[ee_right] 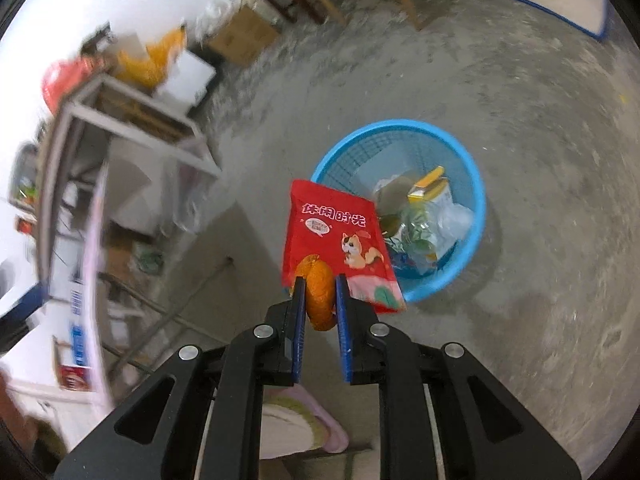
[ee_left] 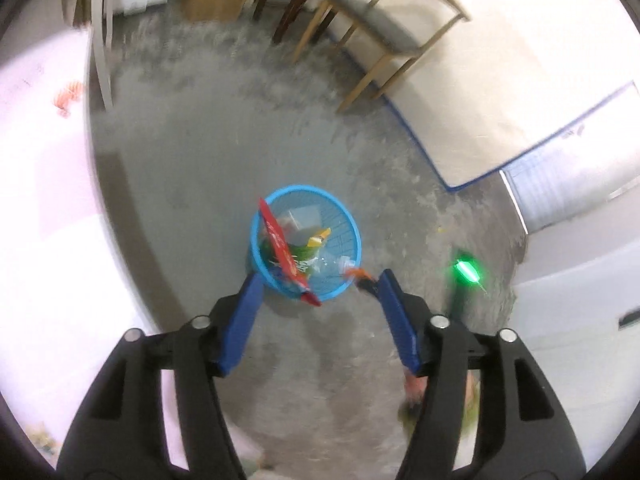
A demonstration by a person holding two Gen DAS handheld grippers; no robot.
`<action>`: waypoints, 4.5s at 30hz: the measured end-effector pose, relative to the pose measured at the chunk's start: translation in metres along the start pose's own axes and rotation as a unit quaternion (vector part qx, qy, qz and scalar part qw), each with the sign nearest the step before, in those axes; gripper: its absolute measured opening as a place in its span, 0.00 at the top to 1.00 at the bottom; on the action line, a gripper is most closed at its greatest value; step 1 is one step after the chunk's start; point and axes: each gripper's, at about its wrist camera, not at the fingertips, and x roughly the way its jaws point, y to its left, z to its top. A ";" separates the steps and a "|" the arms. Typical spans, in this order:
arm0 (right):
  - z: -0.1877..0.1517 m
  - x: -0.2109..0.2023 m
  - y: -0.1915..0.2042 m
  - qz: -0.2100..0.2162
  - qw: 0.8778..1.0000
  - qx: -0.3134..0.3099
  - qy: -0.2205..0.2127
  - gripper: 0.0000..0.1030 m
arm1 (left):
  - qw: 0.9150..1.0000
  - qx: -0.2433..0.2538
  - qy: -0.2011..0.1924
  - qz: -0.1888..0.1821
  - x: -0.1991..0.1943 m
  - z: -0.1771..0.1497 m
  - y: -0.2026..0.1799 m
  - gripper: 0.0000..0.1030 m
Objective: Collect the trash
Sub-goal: 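Open both tools to drop the snack bag and peel into the wastebasket, then move both tools back over the table toward the can and toothpaste box, then grasp the toothpaste box with the right tool while the left tool grasps the red can, then hold the red can and toothpaste box in both tools above the table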
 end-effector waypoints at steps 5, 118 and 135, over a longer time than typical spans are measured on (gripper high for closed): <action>0.019 0.053 0.017 -0.047 0.997 -0.020 0.058 0.67 | 0.998 0.012 -0.052 0.018 -0.072 -0.057 0.035 0.38; -0.234 0.029 0.447 0.069 0.839 -0.530 0.104 0.44 | 0.910 -0.177 -0.246 0.282 -0.232 -0.260 0.298 0.38; -0.240 0.019 0.434 0.044 0.859 -0.497 0.115 0.33 | 0.906 -0.190 -0.252 0.281 -0.220 -0.282 0.287 0.33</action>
